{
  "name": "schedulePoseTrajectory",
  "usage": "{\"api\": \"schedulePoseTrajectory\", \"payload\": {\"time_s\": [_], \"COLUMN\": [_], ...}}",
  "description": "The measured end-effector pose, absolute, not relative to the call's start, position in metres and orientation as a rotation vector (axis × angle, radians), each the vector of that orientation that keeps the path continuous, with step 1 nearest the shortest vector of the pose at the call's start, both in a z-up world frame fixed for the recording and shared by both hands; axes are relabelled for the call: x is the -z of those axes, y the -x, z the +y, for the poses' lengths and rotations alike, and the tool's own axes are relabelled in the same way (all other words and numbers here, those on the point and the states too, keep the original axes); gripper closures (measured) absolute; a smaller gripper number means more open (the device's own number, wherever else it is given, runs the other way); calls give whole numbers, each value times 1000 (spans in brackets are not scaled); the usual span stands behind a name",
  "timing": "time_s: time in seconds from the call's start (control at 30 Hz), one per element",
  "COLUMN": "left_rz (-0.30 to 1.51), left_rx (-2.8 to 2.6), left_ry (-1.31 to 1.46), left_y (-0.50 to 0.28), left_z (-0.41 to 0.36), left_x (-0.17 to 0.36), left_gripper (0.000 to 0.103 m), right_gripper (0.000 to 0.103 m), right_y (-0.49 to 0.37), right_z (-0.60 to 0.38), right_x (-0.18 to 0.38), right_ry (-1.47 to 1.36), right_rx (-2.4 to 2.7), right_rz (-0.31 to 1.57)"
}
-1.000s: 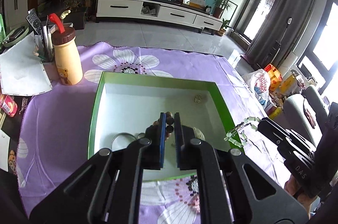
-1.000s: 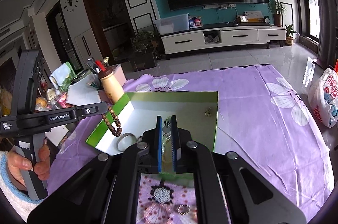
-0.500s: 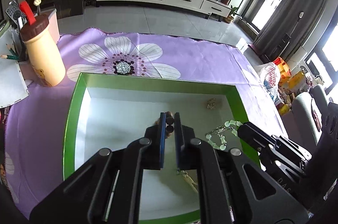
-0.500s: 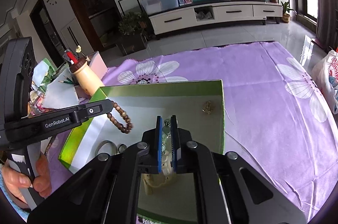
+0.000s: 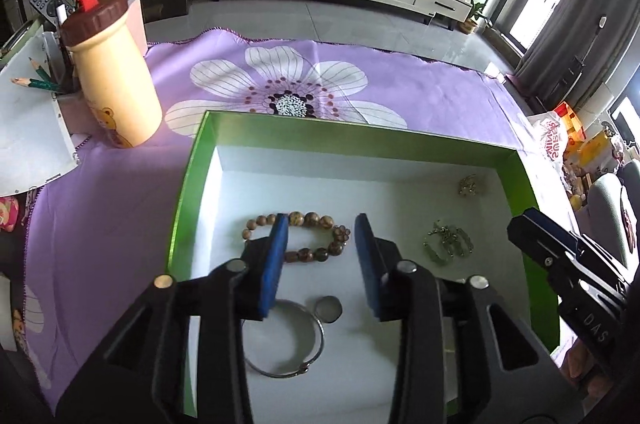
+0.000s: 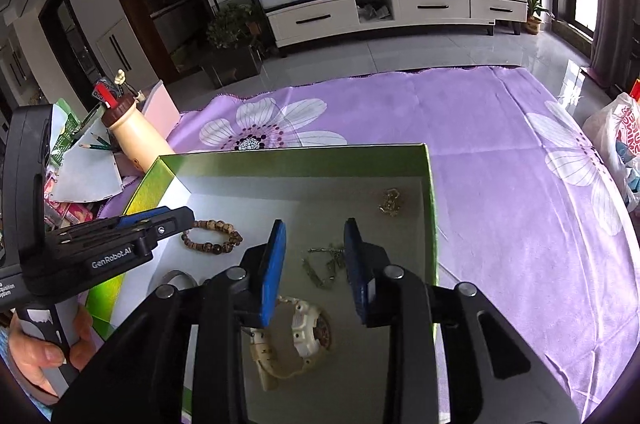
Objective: Organize jewelry
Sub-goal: 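Withdraw both tools from the box toward the remaining jewelry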
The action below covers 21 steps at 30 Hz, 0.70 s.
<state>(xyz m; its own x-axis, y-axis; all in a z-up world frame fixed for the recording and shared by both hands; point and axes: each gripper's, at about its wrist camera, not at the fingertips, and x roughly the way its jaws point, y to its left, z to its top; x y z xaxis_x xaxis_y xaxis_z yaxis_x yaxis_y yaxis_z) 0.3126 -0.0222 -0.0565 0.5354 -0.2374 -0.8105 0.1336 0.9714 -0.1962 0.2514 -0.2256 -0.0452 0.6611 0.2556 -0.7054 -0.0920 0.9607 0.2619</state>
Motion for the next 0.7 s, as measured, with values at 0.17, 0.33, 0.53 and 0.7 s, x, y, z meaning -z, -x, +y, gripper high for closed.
{"api": "schedulePoseTrajectory", "payload": {"time_s": [0.17, 0.33, 0.53, 0.7], "left_rz": [932, 883, 844, 836], "left_rx": [220, 204, 193, 155], "left_ry": [91, 47, 47, 54], "left_y": [-287, -244, -184, -135], "left_z": [-15, -3, 23, 49], "left_x": [39, 22, 11, 18], "left_gripper": [31, 15, 8, 6], "right_gripper": [72, 72, 71, 71], "right_y": [-221, -181, -133, -96], "right_z": [-233, -235, -239, -237], "right_x": [32, 20, 15, 24], "right_ry": [-216, -195, -172, -157], "right_rx": [-216, -234, -262, -257], "right_rz": [785, 745, 734, 765]}}
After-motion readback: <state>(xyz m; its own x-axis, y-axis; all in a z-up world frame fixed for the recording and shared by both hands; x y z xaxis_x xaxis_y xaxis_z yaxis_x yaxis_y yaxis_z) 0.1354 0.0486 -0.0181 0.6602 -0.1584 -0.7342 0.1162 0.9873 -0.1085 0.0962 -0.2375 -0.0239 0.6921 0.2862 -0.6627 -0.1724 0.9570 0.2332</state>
